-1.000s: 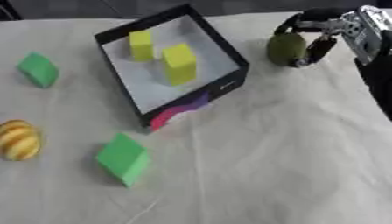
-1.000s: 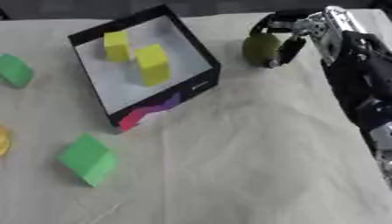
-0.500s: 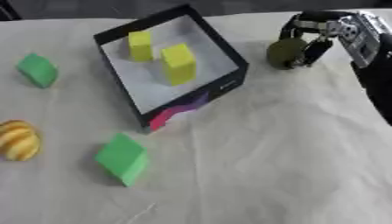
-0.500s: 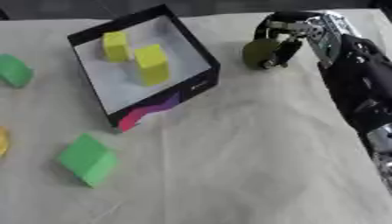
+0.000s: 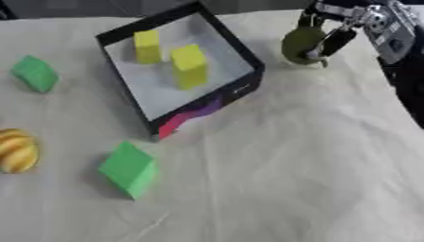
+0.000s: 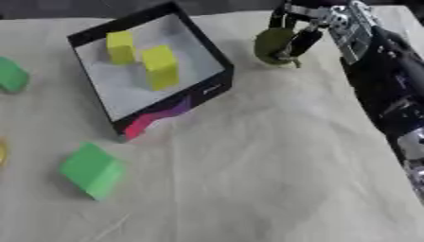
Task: Pick up objects on the table and place them in the box.
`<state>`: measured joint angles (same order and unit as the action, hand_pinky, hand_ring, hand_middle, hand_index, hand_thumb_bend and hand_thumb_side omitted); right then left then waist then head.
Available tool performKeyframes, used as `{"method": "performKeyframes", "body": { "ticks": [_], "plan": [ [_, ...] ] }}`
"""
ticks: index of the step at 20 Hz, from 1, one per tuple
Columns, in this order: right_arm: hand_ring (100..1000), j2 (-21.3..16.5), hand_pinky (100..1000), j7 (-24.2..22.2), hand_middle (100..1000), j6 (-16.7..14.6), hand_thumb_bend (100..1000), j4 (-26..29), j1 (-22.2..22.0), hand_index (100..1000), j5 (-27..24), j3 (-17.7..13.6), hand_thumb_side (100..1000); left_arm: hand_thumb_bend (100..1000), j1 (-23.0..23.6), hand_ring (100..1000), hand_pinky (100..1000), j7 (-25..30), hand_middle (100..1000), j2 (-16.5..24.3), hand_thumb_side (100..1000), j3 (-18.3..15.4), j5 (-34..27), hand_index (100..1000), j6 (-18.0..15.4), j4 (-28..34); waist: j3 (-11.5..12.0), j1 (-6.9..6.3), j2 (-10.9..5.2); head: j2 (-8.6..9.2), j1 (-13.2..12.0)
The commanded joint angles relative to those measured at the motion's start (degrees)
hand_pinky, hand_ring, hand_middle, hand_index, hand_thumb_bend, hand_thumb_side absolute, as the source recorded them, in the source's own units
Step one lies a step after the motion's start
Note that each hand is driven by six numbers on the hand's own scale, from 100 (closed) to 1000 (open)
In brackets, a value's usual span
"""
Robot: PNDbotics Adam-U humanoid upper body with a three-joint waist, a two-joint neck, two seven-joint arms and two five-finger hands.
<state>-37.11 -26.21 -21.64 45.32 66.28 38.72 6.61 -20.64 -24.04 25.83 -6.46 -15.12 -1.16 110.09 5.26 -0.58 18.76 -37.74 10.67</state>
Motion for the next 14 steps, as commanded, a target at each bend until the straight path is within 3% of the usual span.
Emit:
{"method": "performKeyframes", "body": {
  "ticks": [1, 8, 14],
  "plan": [
    [428, -1.5, 661, 1.0, 463, 1.6, 409, 2.9, 2.4, 586, -2.1, 0.1, 100, 265, -0.1, 614, 704, 0.1, 647, 1.9, 593, -0.2, -0.1, 691, 0.0, 1.2, -0.1, -0.52, -2.17, -0.30, 0.0],
    [408, 0.1, 650, 3.3, 449, 5.2, 394, 6.8, 5.4, 575, -6.0, 0.6, 100, 265, -0.1, 612, 704, 0.2, 648, 2.0, 592, -0.2, -0.1, 691, 0.0, 1.2, 0.1, -0.32, -2.51, -0.71, 0.1],
    [393, 4.6, 643, 4.0, 436, 7.6, 361, 8.0, 8.2, 567, -8.3, 1.7, 100, 280, -0.5, 620, 706, -0.3, 664, 2.0, 581, -0.4, -0.3, 697, -0.3, 1.6, 0.7, -0.40, -2.75, -1.03, 0.5]
  ]
}}
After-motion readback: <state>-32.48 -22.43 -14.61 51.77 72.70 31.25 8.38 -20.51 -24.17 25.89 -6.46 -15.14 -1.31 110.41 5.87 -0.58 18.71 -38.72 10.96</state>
